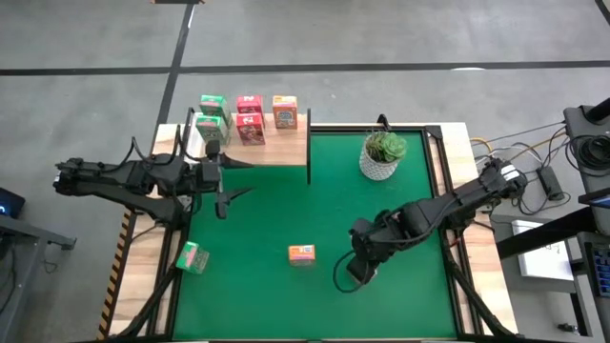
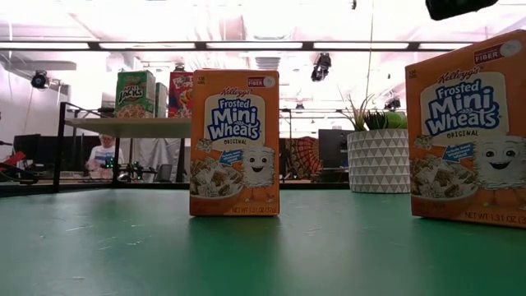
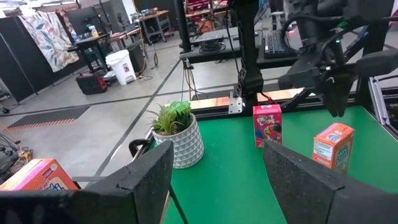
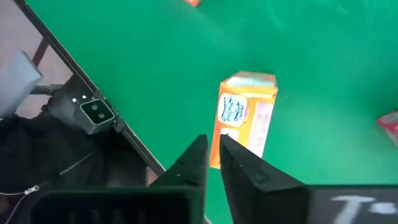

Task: Stack cereal on shelf
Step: Put the right orange cereal box on the shelf aligned with the other orange cereal box

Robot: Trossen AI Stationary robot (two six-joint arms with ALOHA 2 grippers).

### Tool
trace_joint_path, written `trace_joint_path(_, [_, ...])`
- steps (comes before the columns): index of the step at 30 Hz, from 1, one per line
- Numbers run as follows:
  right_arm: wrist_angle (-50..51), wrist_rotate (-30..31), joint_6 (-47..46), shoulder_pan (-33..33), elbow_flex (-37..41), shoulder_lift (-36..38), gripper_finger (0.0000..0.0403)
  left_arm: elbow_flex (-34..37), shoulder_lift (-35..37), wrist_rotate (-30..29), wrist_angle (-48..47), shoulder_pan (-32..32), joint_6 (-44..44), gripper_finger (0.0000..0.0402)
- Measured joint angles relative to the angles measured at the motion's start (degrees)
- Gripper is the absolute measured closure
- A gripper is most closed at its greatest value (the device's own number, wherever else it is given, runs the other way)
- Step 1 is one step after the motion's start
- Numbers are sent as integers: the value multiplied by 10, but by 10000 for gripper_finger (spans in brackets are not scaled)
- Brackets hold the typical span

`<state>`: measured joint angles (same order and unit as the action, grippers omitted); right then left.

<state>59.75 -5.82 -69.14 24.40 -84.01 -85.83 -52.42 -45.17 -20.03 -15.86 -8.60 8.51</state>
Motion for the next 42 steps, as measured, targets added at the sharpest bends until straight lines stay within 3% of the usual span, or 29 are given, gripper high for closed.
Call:
trace_joint_path(10, [40, -2, -12, 8, 0, -33, 219, 0, 0, 0, -12, 0, -2, 169])
trace_joint_path(14, [66, -4, -21, 5, 0, -47, 186, 0, 2, 0, -11, 0, -5, 169])
trace_joint_path(42, [40, 23, 13, 24, -4, -91, 183, 0, 5, -4, -9, 0, -7, 169])
